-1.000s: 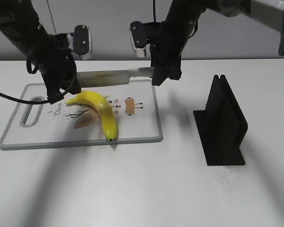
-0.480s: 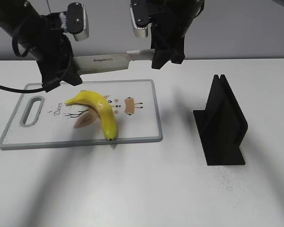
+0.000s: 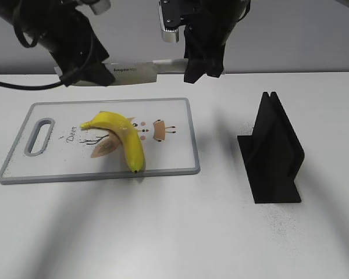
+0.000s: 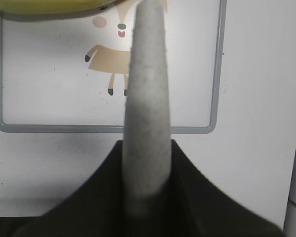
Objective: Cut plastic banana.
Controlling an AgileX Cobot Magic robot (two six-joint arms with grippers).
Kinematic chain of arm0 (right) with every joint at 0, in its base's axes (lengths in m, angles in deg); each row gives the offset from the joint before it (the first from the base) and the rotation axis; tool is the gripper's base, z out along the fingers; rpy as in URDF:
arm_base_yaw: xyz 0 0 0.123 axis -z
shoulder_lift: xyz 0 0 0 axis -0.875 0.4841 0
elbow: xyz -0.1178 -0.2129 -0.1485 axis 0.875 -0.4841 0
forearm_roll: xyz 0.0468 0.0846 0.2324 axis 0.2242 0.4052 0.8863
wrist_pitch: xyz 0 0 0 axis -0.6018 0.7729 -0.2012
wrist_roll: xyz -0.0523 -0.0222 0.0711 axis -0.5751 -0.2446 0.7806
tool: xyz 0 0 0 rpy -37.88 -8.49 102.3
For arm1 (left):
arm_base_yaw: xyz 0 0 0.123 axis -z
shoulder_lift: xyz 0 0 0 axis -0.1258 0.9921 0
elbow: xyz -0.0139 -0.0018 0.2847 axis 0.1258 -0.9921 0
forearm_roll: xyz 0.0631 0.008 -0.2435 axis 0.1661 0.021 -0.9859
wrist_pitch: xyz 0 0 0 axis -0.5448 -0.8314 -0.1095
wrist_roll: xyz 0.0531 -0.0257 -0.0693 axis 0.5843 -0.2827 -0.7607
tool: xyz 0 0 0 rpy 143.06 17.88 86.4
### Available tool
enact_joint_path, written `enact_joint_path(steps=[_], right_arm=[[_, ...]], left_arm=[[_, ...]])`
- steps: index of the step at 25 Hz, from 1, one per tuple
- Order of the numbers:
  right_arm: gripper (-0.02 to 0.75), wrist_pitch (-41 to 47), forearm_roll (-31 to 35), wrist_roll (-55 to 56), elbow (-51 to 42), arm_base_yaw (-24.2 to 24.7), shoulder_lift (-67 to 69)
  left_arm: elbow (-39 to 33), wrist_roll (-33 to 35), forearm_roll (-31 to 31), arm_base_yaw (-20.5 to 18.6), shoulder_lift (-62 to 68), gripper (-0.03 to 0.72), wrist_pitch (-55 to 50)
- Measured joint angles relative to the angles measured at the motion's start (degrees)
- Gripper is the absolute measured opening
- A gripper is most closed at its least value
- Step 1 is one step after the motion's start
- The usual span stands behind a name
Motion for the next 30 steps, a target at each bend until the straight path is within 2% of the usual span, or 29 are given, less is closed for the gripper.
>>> enact_joint_path(steps=[6,9,12,16,19,24,30], right_arm=[[0.186,-0.1,-0.4,5.4,0.0,0.0,-2.6],[0.186,-0.1,-0.4,17.4,0.0,0.0,-4.7],[0.186,-0.1,-1.2,31.9,0.0,0.0,-7.0],[0.186,0.0,-2.6,43.7,0.1,0.0,-8.9],[0.186,0.0,-2.8,52.8,0.1,0.0,-9.3],[0.186,0.0,-3.1,69.0,-2.1,0.1,-11.2],[0.186,0.0,-3.1,75.6,-13.7,0.1,-20.7]], left_arm=[[0.0,-11.3,-0.3,-2.3,-6.0,0.6,2.2],[0.0,-19.2,1.0,-4.3,-8.3,0.592,2.1],[0.0,-30.7,5.4,-6.4,-10.0,0.59,1.6],[0.0,-48.6,13.7,-9.2,-11.2,0.589,-2.3],[0.0,-59.3,20.2,-10.7,-11.2,0.589,-8.4],[0.0,-67.8,29.1,-12.0,-11.2,0.589,-22.1],[-2.4,-71.0,30.7,-14.0,-14.0,0.589,-23.9]])
